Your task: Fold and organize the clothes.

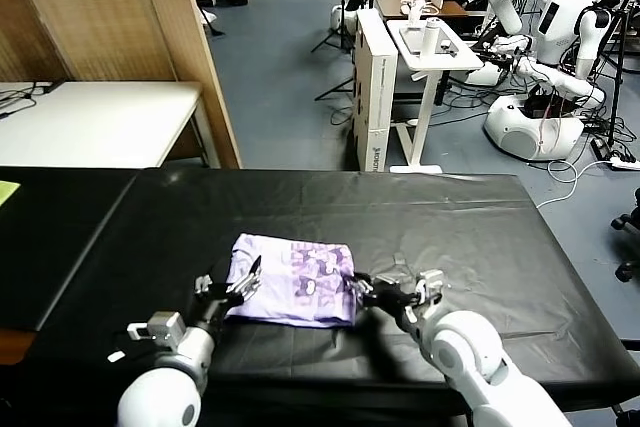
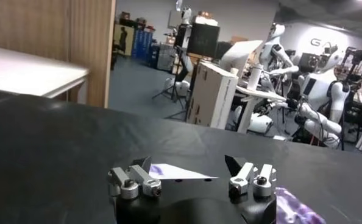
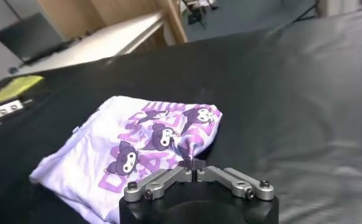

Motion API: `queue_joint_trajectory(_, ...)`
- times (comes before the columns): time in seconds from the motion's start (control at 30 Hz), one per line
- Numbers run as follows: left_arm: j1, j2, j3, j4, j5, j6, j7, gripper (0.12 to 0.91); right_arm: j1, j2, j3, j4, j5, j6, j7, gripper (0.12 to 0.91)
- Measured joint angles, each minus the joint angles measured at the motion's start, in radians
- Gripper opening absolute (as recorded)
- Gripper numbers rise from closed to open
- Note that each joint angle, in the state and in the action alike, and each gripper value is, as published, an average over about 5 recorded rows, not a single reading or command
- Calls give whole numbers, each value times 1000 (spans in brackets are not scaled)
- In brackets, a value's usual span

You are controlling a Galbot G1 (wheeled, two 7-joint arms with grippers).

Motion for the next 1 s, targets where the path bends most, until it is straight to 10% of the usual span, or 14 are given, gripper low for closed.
queue_joint_trajectory(0.3,23,51,10,23,-13,-126,-18,907,-49,-55,25,57,-175,151,-43,877)
queue_joint_trajectory(0.47,51,101,5,35,-27,-208,-28,907,-116,-65,66,99,-283,275,-31,906)
queue_joint_trajectory(1.0,316,201,-56,-95,-9,-226,-76,907,-575,0,265,246,-519,589,64,907)
